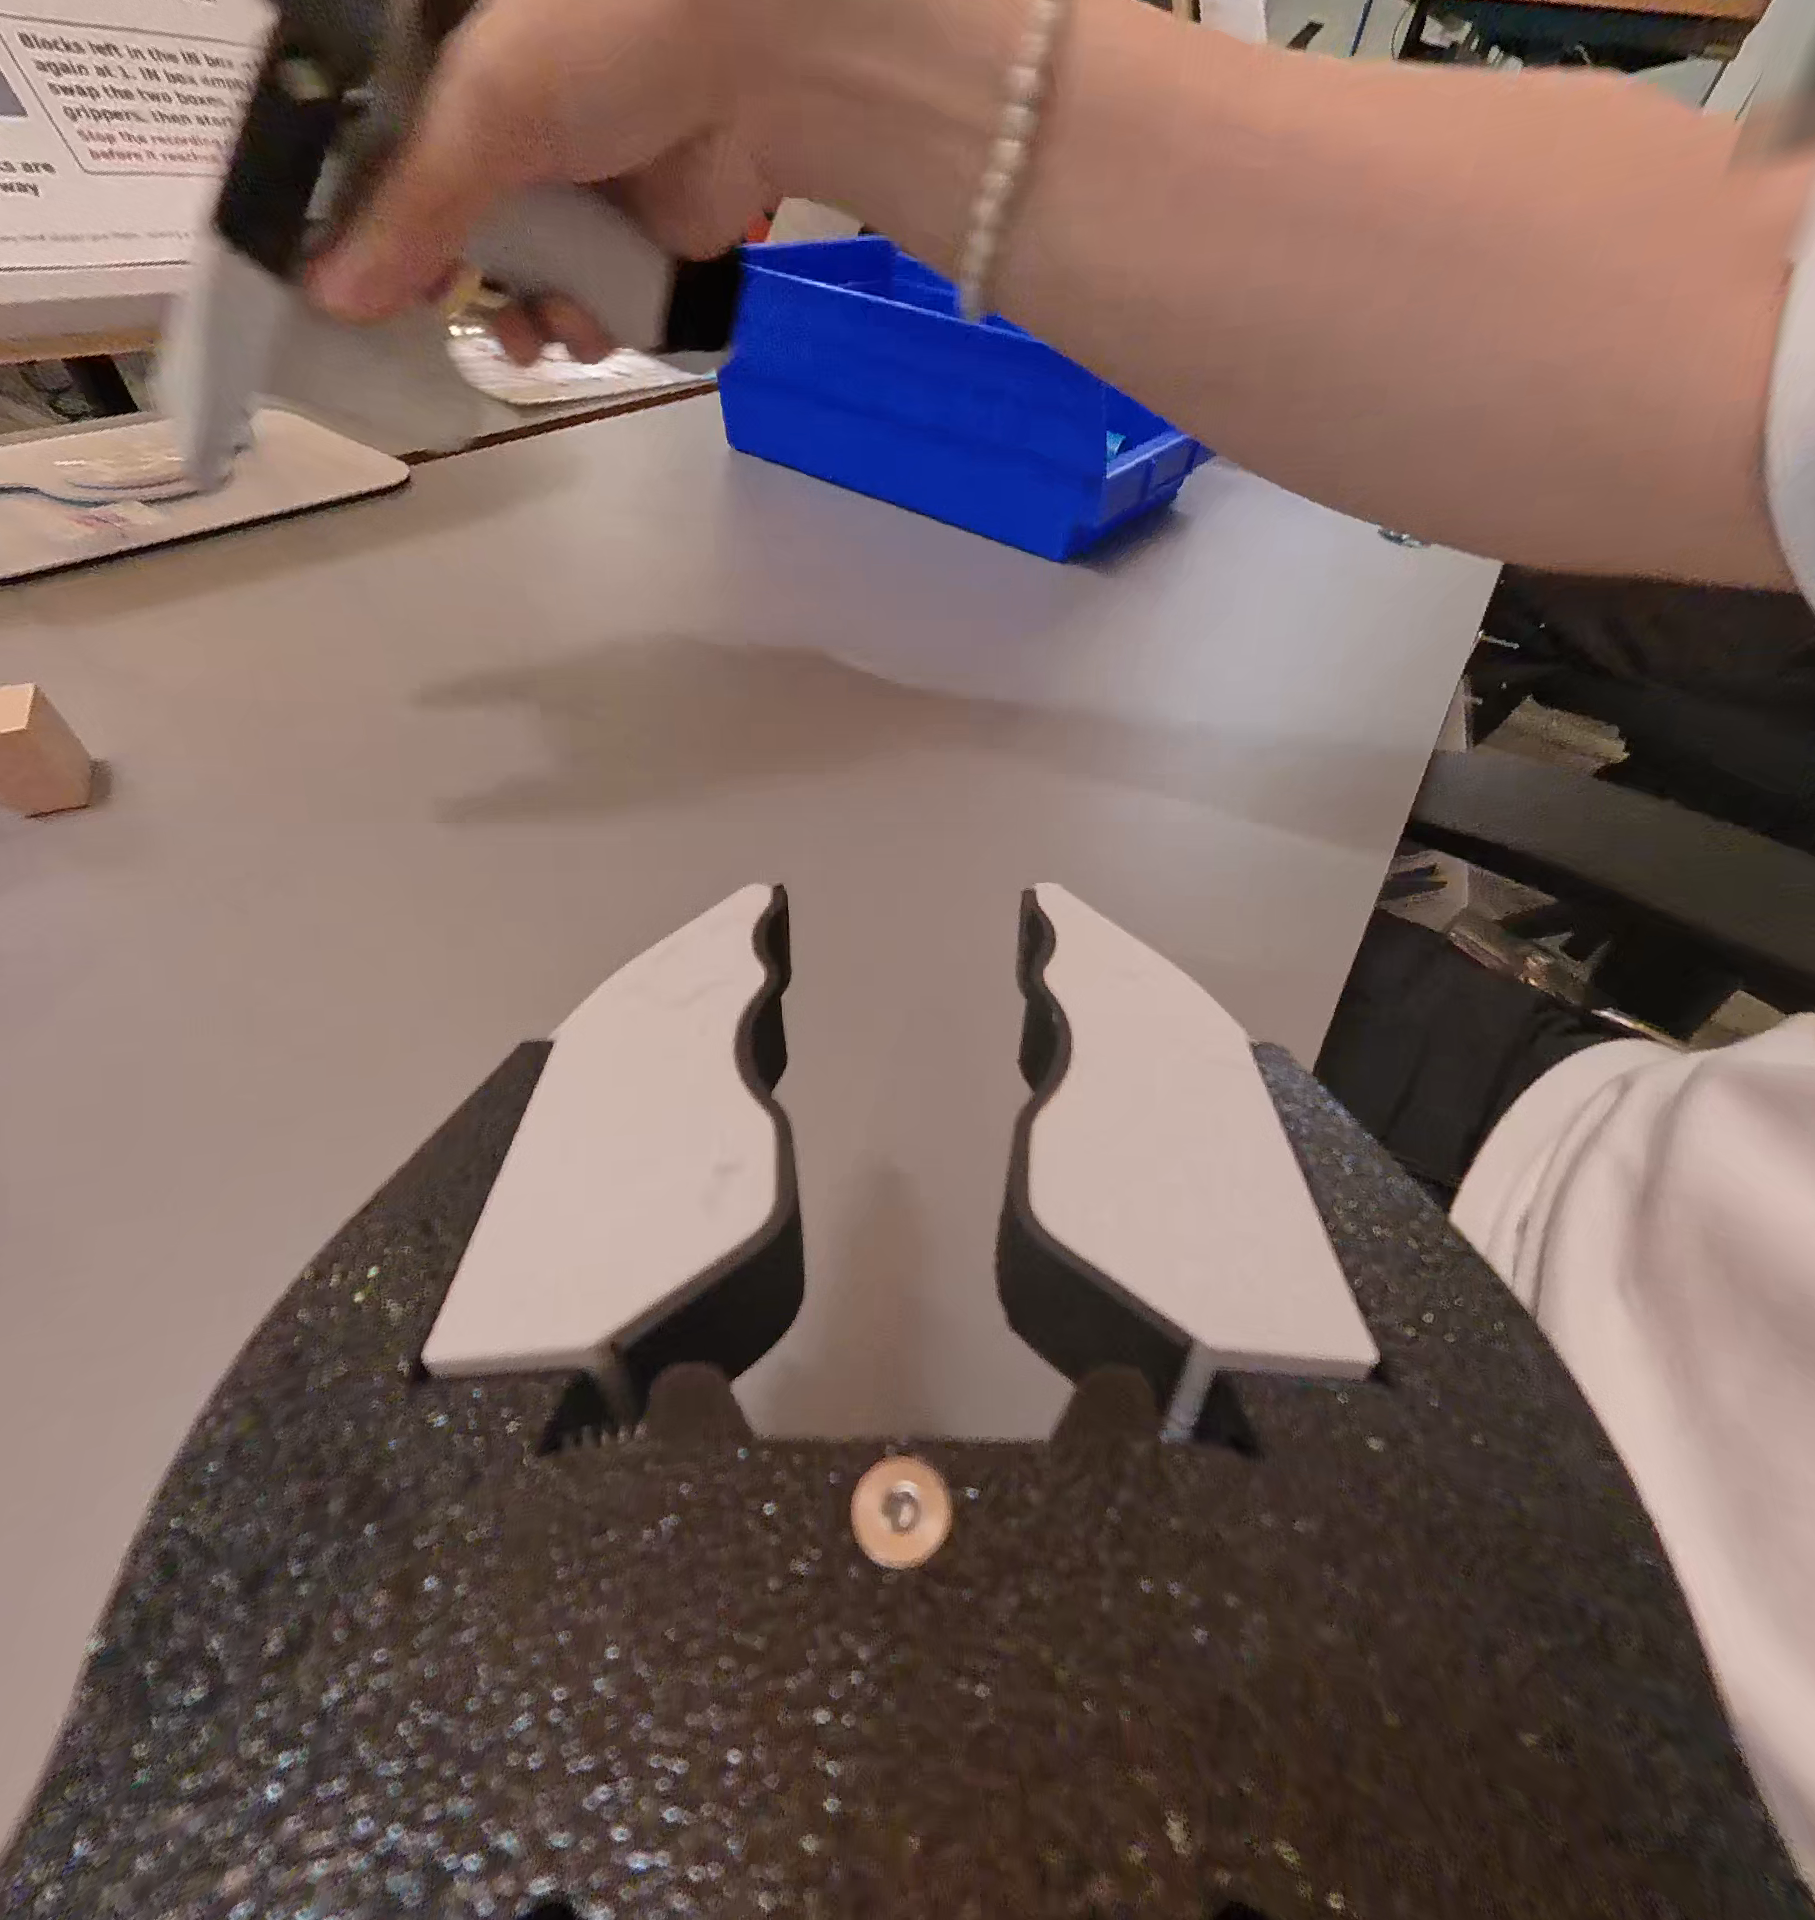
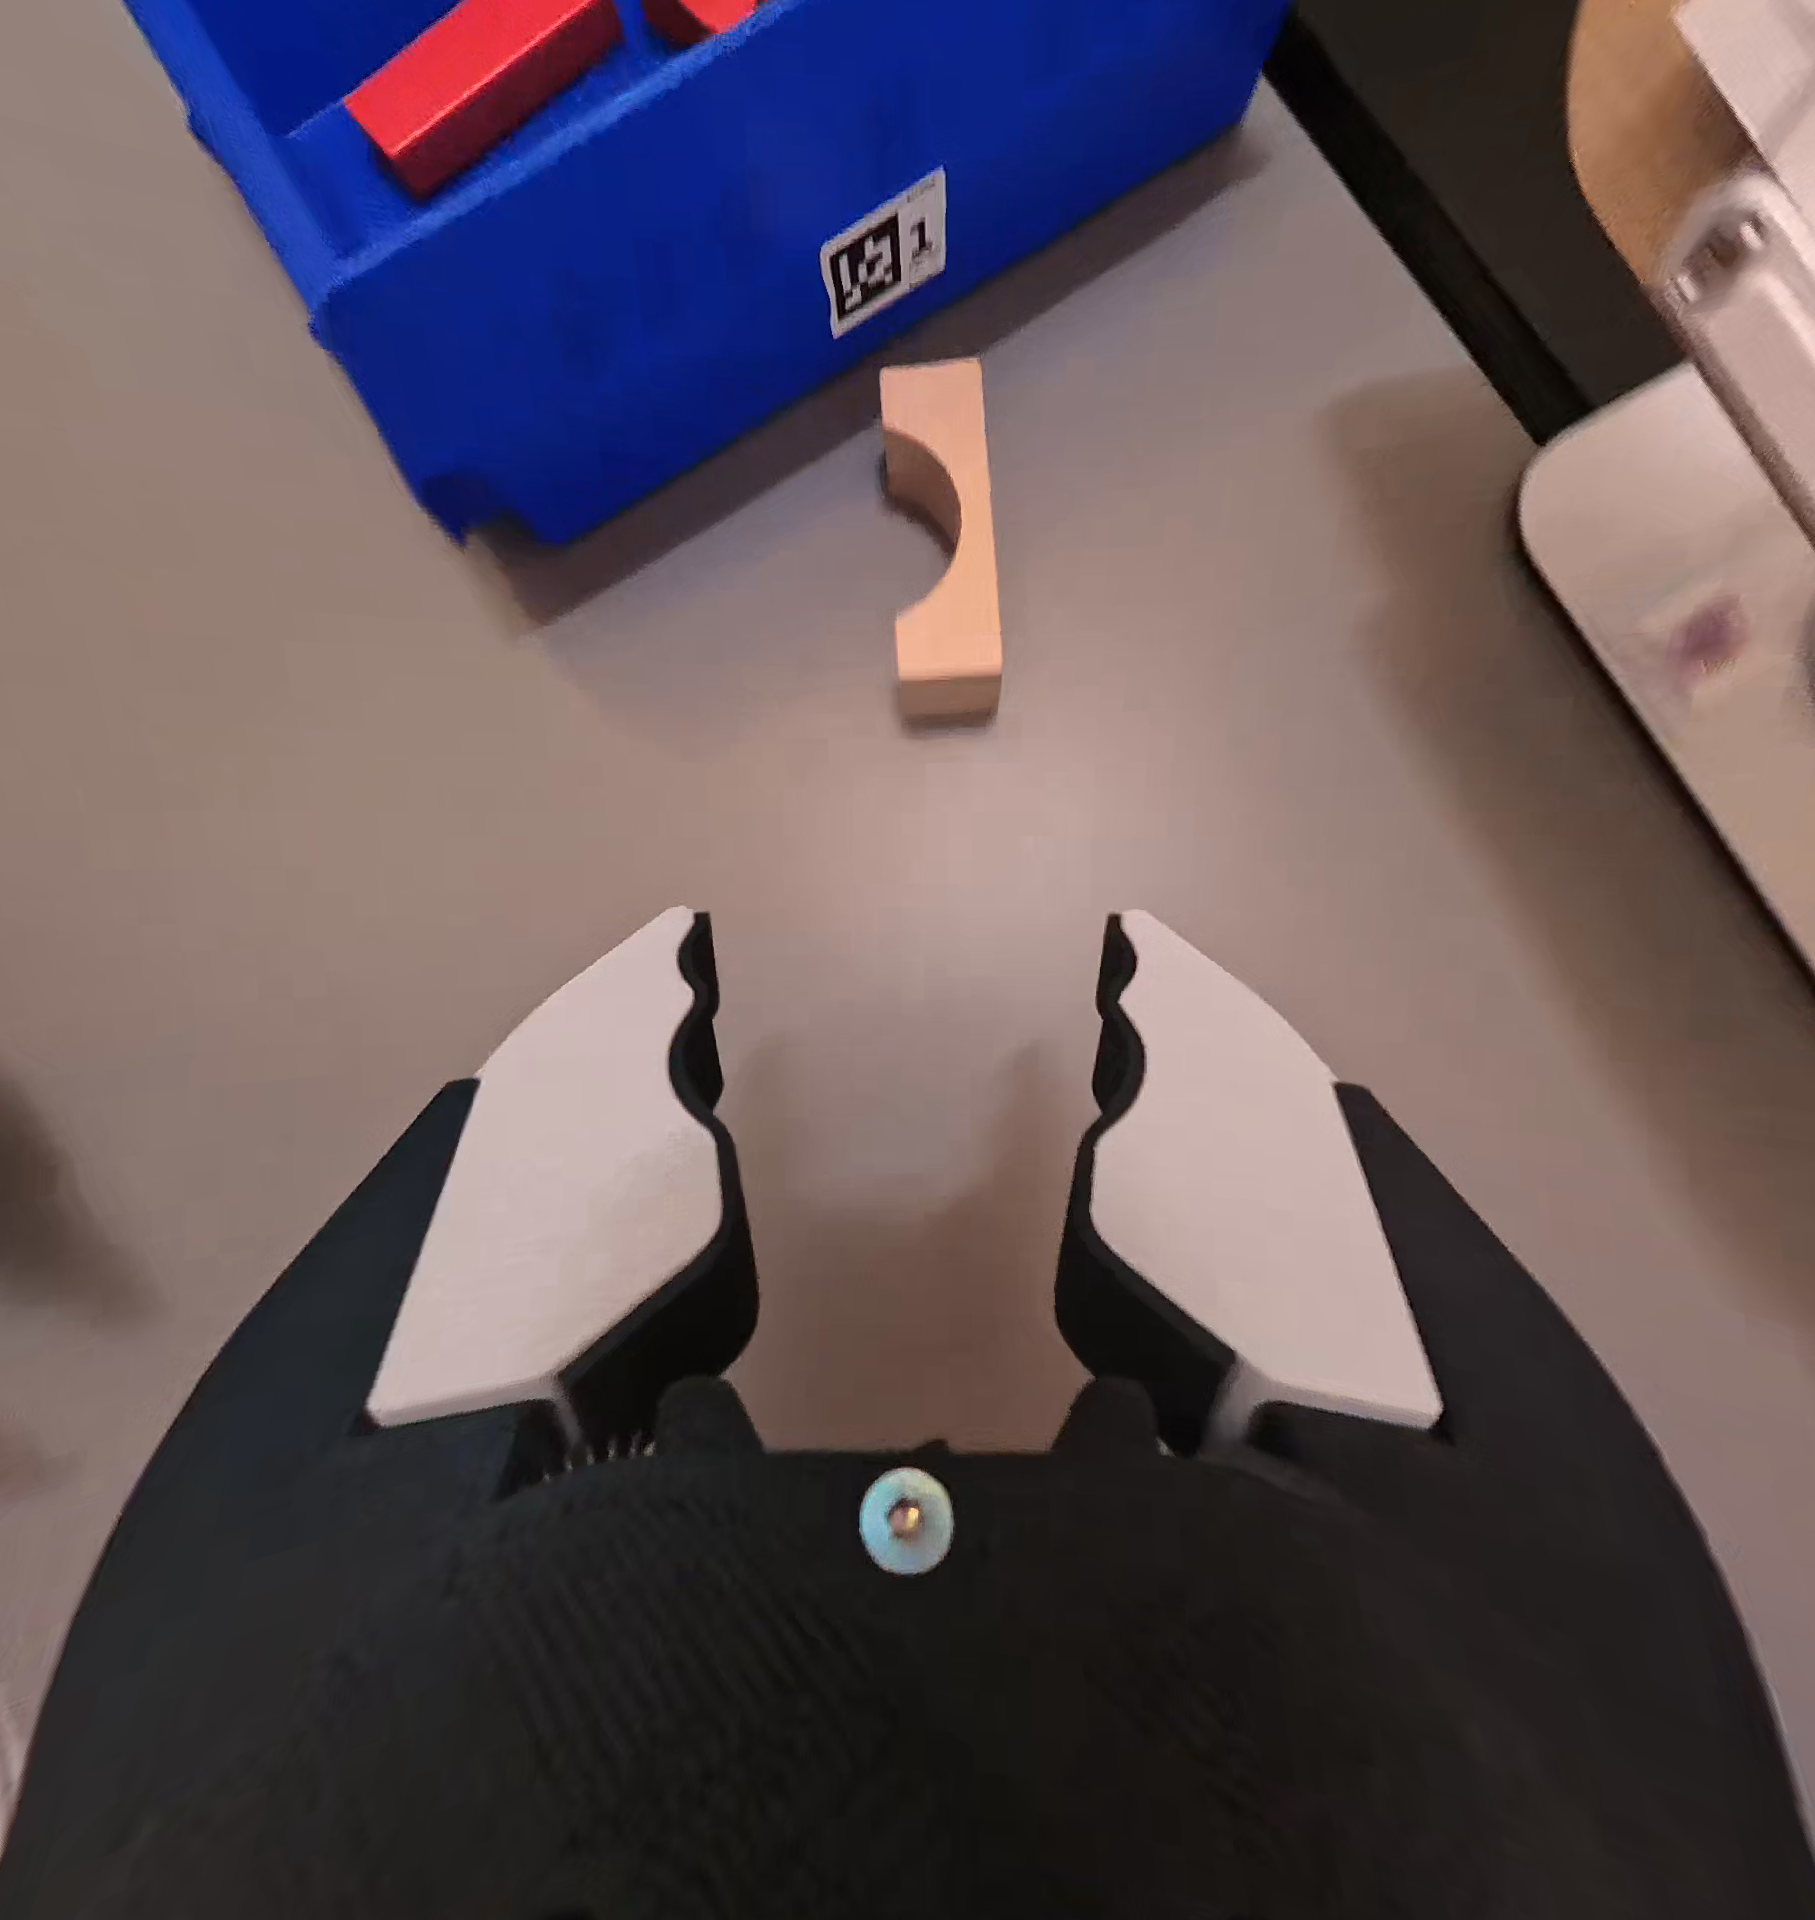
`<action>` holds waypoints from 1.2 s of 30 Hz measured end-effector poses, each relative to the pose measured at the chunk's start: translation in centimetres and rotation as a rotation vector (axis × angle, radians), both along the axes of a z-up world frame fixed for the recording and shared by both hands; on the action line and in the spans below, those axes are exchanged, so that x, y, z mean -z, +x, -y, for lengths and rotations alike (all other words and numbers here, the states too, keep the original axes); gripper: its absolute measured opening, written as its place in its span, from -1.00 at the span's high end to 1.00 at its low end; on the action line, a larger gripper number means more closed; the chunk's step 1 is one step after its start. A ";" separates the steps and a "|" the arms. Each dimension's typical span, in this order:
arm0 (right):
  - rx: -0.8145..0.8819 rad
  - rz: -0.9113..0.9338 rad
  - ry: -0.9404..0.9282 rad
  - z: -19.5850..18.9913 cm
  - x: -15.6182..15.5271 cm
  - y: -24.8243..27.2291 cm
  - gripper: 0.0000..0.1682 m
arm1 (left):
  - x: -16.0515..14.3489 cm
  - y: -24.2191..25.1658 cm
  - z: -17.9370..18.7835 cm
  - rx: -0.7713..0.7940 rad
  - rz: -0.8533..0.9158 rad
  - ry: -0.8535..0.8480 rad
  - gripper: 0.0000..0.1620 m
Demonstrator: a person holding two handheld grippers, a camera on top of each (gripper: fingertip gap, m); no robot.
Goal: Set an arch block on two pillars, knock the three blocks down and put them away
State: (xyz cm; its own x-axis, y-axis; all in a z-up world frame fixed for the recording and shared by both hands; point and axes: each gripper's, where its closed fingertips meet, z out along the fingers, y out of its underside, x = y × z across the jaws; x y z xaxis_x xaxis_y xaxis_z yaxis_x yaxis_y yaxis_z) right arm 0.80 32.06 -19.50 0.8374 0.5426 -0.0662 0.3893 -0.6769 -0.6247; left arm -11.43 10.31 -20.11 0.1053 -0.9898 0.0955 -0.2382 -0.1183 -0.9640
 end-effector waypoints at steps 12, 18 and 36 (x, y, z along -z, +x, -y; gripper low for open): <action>-0.132 0.260 -0.126 -11.0 7.9 -4.5 0.37 | 0.4 -1.2 -1.4 -0.021 -0.016 -0.007 0.48; -0.198 0.216 -0.192 -10.9 9.5 -5.7 0.85 | 1.3 -1.5 -2.4 -0.045 -0.028 -0.054 0.48; 0.351 0.268 0.102 7.5 -9.5 23.3 0.84 | 1.5 2.3 -0.2 0.028 -0.059 -0.064 0.49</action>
State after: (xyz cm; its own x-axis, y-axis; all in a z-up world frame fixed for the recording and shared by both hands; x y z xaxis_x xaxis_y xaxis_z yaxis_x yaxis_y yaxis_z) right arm 24.13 24.58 -10.05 0.9522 0.2148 0.2174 0.3041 -0.7371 -0.6035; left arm -9.18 10.47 -21.59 0.0845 -0.9846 0.1529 -0.2985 -0.1714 -0.9389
